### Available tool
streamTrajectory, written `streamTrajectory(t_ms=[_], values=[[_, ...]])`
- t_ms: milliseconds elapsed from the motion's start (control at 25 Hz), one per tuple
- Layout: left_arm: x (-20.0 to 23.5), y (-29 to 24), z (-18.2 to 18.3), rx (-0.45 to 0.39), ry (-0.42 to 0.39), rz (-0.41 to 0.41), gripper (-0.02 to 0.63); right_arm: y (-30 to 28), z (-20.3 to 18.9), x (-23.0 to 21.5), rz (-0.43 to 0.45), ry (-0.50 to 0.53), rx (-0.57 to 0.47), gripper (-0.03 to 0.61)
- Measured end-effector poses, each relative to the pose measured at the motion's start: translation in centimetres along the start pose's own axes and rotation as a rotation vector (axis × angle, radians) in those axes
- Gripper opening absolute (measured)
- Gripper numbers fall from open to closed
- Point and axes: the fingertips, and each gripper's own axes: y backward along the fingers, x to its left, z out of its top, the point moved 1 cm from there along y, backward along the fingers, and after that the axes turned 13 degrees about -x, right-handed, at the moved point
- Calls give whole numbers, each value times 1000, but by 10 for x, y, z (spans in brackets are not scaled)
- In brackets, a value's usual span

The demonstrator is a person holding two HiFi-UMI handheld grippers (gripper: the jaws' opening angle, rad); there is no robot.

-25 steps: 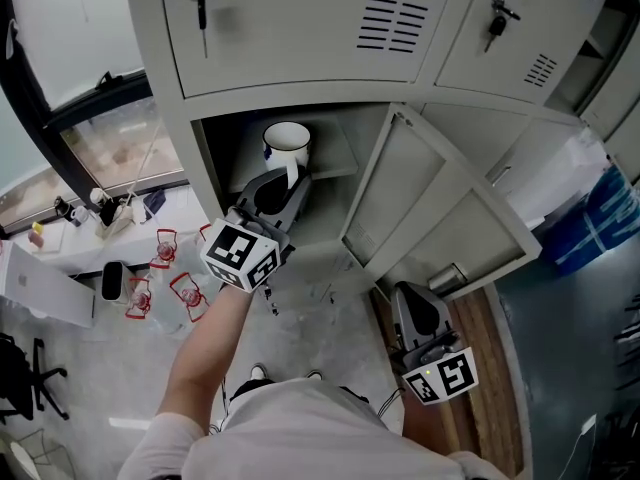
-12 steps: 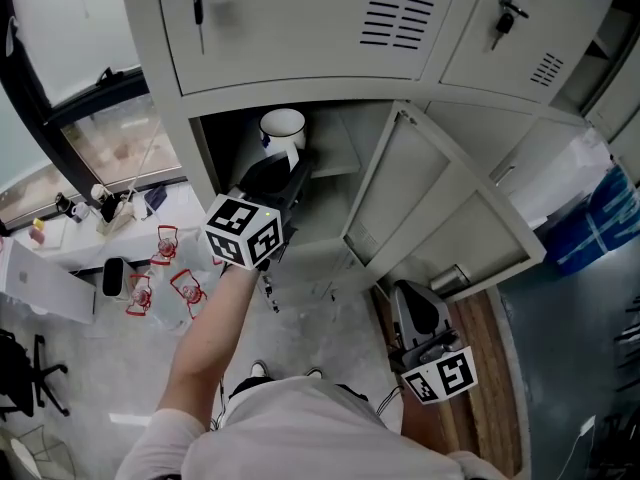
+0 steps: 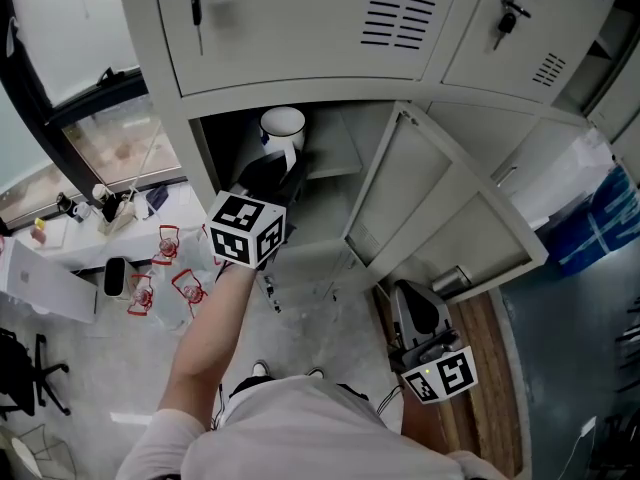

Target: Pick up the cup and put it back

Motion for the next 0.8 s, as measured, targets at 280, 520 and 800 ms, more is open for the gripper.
streamTrajectory(t_ms=[280,520,800], values=[[2,9,-1,-32,-10,22,89,-2,-2,1,5,-7,-1,17],[6,17,-1,-35,-19,51,117,-7,-3,5,19,-12,-1,17],[-2,32,8,-46,-41,41,141,-11,-5,13,39,-18,-1,17]])
